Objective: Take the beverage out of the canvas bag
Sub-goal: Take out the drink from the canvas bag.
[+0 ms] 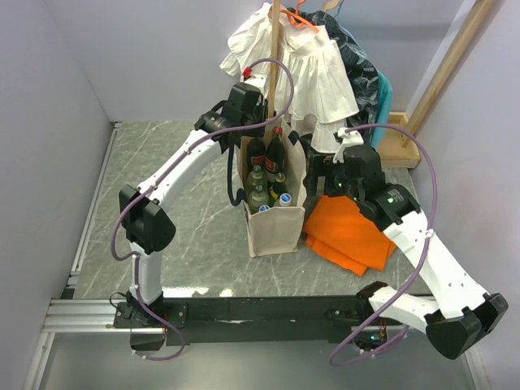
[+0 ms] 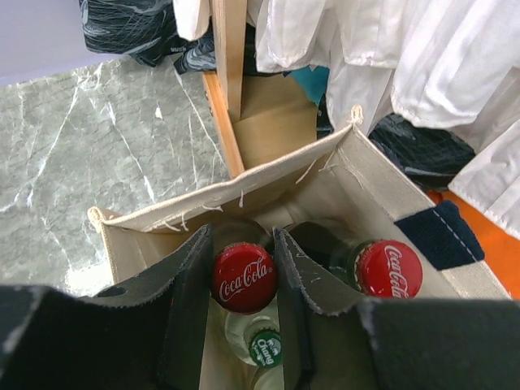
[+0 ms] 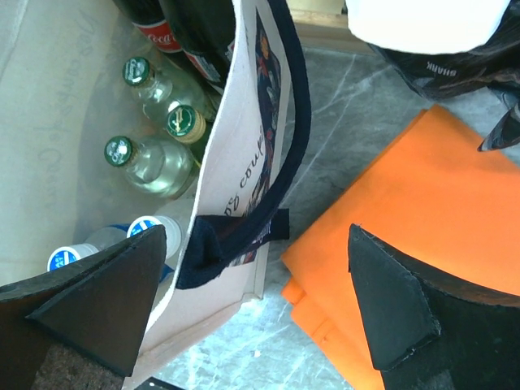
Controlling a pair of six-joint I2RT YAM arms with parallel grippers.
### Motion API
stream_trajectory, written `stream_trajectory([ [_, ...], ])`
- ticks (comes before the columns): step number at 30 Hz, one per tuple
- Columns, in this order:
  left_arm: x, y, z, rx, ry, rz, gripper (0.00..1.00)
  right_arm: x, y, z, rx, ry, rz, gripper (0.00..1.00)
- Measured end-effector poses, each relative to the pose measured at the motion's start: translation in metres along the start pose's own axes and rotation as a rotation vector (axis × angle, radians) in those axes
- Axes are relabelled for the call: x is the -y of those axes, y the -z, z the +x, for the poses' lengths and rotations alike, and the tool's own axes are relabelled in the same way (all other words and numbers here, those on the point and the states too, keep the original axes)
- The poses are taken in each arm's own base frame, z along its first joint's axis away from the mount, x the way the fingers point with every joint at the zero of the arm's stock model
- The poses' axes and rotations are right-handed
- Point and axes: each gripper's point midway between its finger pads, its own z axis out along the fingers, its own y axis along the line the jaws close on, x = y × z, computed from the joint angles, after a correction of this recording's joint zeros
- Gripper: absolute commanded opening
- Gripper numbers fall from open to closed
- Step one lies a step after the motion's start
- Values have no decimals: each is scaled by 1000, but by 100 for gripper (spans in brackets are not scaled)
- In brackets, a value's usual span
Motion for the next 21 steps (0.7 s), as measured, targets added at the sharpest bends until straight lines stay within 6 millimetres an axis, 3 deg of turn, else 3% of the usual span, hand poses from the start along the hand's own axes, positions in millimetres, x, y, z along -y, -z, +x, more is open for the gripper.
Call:
stream_trajectory([
  [9,3,6,3,-21,-27,3,1,0,2,2,0,-1,-7,98],
  [21,9,15,-11,7,-60,19,1,0,3,5,-3,-4,-6,100],
])
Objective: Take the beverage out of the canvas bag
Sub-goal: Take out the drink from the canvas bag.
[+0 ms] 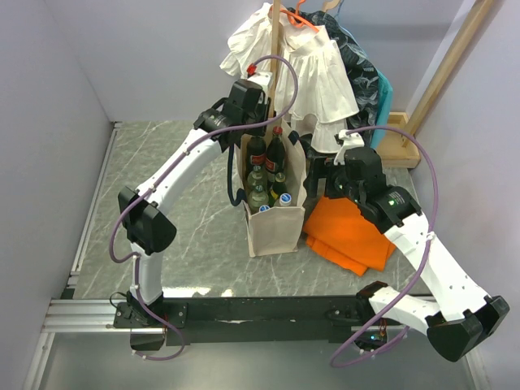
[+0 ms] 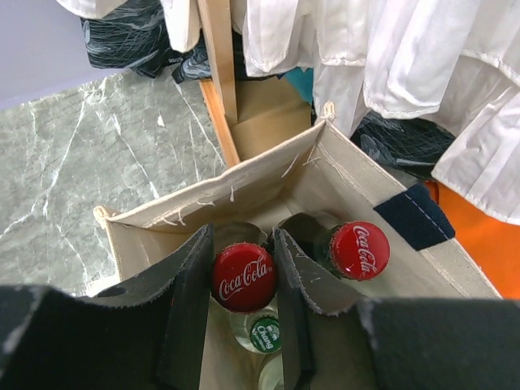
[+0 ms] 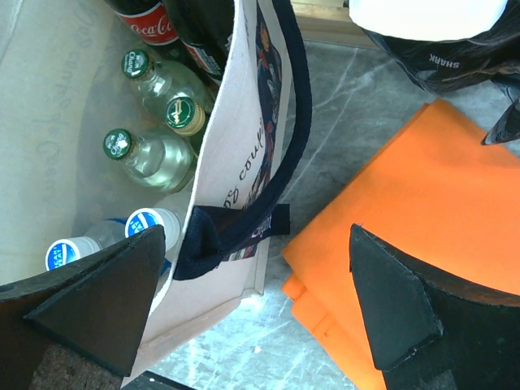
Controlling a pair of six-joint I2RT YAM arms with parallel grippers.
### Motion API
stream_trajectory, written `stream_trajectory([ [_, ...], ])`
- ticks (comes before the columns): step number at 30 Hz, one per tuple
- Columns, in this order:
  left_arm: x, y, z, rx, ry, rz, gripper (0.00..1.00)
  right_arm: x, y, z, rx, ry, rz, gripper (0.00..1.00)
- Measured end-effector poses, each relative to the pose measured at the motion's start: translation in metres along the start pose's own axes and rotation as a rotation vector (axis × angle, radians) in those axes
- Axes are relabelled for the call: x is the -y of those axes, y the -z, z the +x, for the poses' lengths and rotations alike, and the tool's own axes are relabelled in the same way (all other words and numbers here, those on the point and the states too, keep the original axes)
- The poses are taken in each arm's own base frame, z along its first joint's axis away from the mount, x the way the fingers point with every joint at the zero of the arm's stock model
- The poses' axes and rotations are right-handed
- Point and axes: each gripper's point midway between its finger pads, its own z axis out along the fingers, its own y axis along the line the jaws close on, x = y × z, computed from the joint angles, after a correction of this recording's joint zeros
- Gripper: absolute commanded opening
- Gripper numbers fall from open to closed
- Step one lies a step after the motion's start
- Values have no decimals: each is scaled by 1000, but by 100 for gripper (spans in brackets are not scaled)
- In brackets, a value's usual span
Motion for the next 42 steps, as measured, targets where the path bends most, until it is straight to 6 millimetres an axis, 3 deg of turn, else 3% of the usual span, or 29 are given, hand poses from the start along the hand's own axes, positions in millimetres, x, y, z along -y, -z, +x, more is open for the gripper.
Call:
stream_trajectory([
  [17,2,10,-7,23,-10,-11,1,0,0,0,0,0,-1,100],
  [36,-2,72,-59,170,-1,4,1,-1,0,1,-3,0,-9,100],
  [42,-2,82,-69,211,0,11,1,-1,0,2,-6,0,-9,100],
])
